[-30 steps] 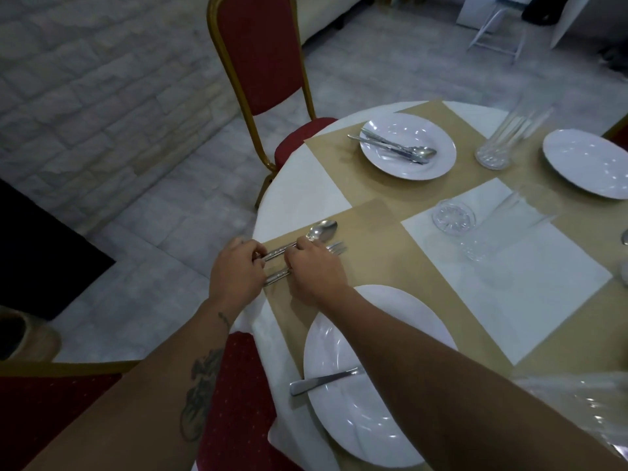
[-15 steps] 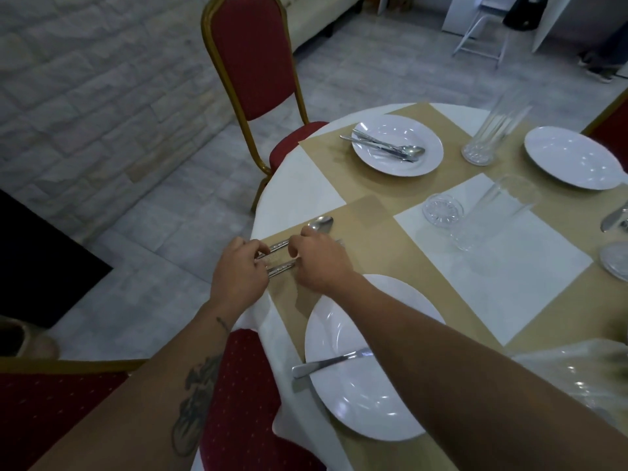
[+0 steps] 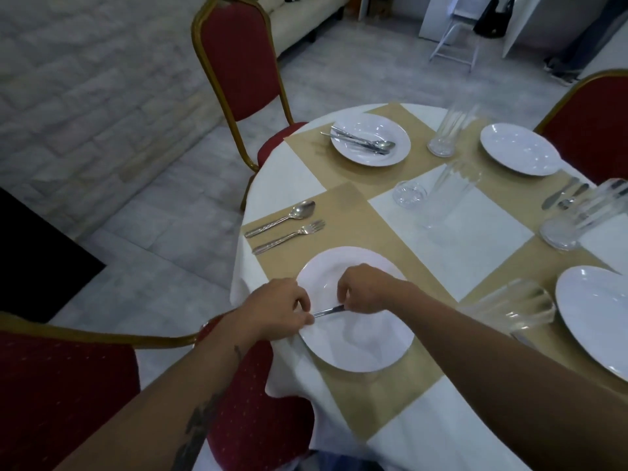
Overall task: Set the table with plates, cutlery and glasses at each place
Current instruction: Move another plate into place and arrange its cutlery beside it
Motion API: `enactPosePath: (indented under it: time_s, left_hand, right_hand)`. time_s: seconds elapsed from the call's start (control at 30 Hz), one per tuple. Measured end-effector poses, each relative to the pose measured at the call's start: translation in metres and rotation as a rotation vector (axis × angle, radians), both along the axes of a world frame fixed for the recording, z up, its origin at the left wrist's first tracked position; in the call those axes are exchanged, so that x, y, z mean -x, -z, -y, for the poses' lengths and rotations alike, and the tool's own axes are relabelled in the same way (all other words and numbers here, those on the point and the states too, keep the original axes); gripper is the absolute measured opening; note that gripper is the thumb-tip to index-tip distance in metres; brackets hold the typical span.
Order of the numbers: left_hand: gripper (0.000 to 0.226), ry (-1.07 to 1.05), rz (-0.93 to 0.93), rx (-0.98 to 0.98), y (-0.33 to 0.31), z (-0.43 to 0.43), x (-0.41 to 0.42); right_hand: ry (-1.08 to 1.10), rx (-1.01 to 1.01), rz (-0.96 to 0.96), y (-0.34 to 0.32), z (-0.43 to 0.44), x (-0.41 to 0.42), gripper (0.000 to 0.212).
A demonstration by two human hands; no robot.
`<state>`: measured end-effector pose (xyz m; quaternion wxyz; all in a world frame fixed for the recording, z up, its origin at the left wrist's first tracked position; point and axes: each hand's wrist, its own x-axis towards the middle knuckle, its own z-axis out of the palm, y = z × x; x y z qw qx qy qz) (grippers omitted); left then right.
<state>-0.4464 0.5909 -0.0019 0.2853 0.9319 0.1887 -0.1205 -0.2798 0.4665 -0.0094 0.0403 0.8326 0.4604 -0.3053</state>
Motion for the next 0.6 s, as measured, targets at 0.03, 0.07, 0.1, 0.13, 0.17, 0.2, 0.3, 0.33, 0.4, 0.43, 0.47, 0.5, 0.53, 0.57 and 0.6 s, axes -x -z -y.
enactPosePath:
  time_s: [0.03, 0.07, 0.1, 0.13, 0.17, 0.2, 0.3, 0.33, 0.4, 0.43, 0.47, 0.5, 0.53, 0.57, 0.6]
  left_hand:
    - [0.019, 0.033, -0.013, -0.036, 0.004, 0.004, 0.000]
    - [0.017, 0.045, -0.014, -0.062, 0.004, 0.007, 0.003]
    - [0.015, 0.053, -0.011, -0.087, 0.006, 0.009, 0.004]
    - [0.013, 0.059, -0.010, -0.103, 0.008, 0.011, 0.004]
    - [0.012, 0.061, -0.006, -0.116, 0.009, 0.012, 0.004]
    - [0.011, 0.042, 0.002, -0.108, 0.010, 0.013, 0.005]
    - [0.006, -0.165, 0.078, 0.024, 0.008, 0.007, 0.003]
    - [0.009, -0.271, 0.117, 0.101, 0.008, 0.002, 0.002]
    - [0.010, -0.458, 0.199, 0.208, 0.006, -0.010, -0.002]
    - [0.010, -0.538, 0.236, 0.237, 0.005, -0.017, -0.005]
    - [0.009, -0.611, 0.269, 0.258, 0.004, -0.023, -0.009]
    - [0.008, -0.667, 0.296, 0.267, 0.004, -0.029, -0.014]
    - [0.008, -0.701, 0.311, 0.265, 0.006, -0.034, -0.018]
    - [0.008, -0.723, 0.317, 0.256, 0.009, -0.039, -0.022]
    - [0.009, -0.735, 0.318, 0.248, 0.011, -0.041, -0.024]
  right_hand:
    - [0.012, -0.009, 0.010, 0.007, 0.004, 0.002, 0.017]
    - [0.017, -0.023, 0.014, 0.009, 0.007, 0.004, 0.016]
    - [0.014, -0.024, 0.014, 0.011, 0.009, 0.004, 0.017]
    - [0.003, -0.017, 0.005, 0.010, 0.010, 0.004, 0.017]
    - [-0.012, -0.009, -0.003, 0.008, 0.010, 0.003, 0.018]
    - [-0.029, -0.001, -0.012, 0.004, 0.009, 0.001, 0.019]
    - [-0.050, -0.028, -0.008, -0.016, -0.005, -0.011, 0.020]
    - [-0.041, -0.056, -0.002, -0.023, -0.012, -0.016, 0.021]
    - [-0.022, -0.131, 0.024, -0.037, -0.029, -0.023, 0.024]
    - [-0.017, -0.165, 0.043, -0.044, -0.038, -0.026, 0.024]
    - [-0.020, -0.190, 0.064, -0.048, -0.049, -0.029, 0.024]
    - [-0.024, -0.208, 0.086, -0.052, -0.060, -0.033, 0.022]
    - [-0.029, -0.219, 0.106, -0.053, -0.069, -0.035, 0.021]
    - [-0.035, -0.228, 0.122, -0.052, -0.079, -0.038, 0.019]
    - [-0.043, -0.231, 0.135, -0.050, -0.085, -0.039, 0.018]
